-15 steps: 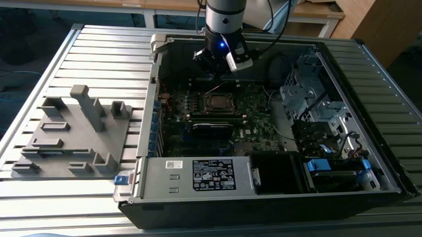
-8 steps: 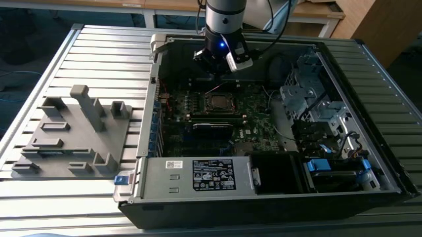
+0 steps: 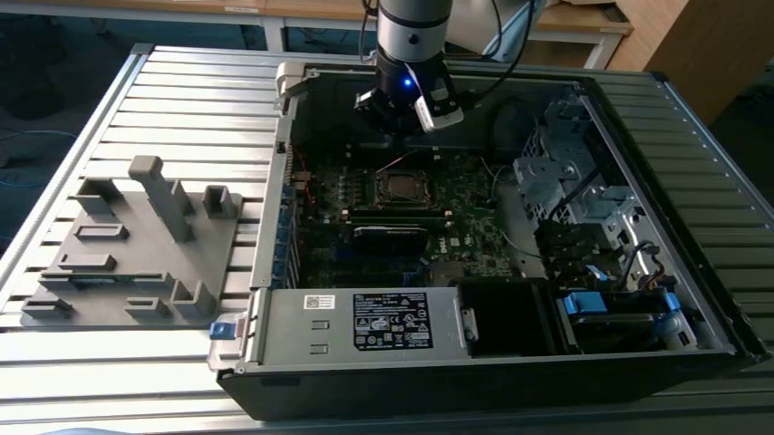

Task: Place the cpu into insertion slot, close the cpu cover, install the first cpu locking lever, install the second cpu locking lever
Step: 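Install the first cpu locking lever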

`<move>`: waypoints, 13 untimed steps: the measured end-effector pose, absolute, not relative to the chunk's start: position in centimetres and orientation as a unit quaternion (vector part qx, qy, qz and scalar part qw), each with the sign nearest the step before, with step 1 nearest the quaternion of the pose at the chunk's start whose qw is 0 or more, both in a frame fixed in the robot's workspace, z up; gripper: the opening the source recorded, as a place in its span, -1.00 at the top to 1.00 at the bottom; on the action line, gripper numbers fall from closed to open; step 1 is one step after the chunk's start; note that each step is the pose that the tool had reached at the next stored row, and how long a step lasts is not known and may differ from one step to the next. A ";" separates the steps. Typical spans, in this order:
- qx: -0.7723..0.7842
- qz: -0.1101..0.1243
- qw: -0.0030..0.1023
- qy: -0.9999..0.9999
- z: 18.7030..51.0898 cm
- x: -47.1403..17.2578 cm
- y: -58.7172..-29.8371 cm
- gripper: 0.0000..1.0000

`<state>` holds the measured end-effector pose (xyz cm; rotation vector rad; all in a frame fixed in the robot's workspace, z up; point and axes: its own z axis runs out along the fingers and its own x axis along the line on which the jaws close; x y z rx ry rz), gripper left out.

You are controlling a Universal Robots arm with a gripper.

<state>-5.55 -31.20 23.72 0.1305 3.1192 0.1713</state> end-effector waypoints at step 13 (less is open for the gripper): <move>0.042 0.083 0.006 0.996 23.7 -5.6 -31.2 0.80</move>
